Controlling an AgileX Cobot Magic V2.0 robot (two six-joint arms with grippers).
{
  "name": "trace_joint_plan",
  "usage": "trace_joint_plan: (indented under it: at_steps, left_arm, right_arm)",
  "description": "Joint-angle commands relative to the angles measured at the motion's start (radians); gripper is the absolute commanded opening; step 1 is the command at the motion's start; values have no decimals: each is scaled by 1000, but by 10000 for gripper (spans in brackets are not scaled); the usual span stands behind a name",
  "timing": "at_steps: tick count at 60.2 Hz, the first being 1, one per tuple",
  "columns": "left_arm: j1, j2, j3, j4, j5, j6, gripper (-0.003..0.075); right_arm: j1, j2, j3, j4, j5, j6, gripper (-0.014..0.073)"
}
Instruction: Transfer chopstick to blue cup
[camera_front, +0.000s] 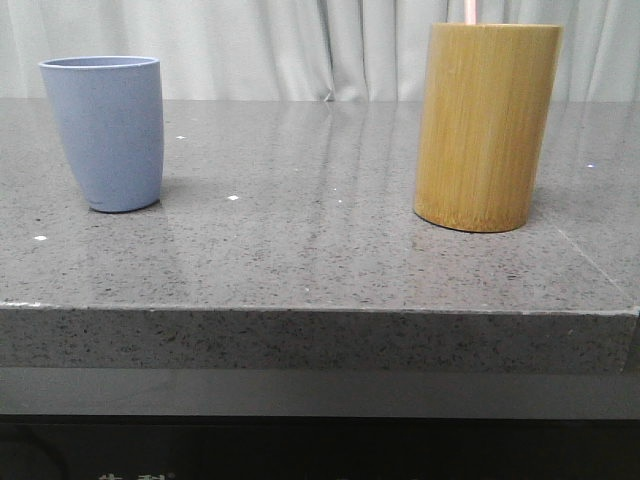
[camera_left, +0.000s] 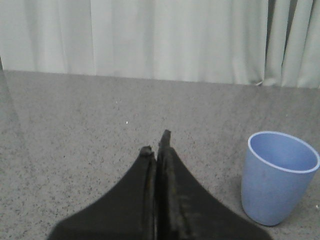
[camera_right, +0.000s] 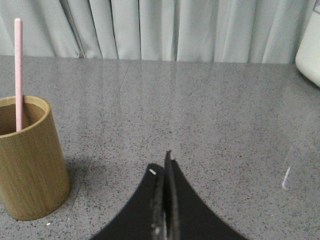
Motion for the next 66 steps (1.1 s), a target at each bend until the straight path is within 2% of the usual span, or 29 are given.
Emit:
trace_joint_plan:
  at_steps: [1, 11, 17, 21, 26, 30, 33, 36, 58, 66]
  left_arm:
    - [1, 54, -38, 2, -95, -1, -19]
    - [1, 78, -38, 2, -99, -1, -14]
    - [1, 78, -38, 2, -99, -1, 64]
    - [1, 78, -38, 2, -99, -1, 176]
    - [1, 78, -38, 2, -99, -1, 402]
    - [1, 78, -38, 2, -99, -1, 572]
    - [1, 78, -38, 2, -99, -1, 659]
    - [1, 78, -38, 2, -99, -1, 708]
    - [1, 82, -46, -7, -131, -1, 611]
    - [-14, 141, -151, -3, -52, 38, 599]
  right_arm:
    - [-5, 52, -45, 1, -68, -7, -79]
    - [-5, 64, -45, 1, -69, -7, -55]
    - [-5, 64, -45, 1, -69, -7, 51]
    - [-5, 64, -44, 1, -65, -7, 177]
    - [-5, 64, -44, 1, -61, -7, 368]
    - [-5, 64, -44, 1, -61, -7, 487]
    - [-5, 64, -44, 1, -61, -7, 557]
    - [-5, 64, -44, 1, -61, -7, 605]
    - [-5, 64, -44, 1, -61, -7, 615]
    - [-5, 64, -44, 1, -61, -7, 615]
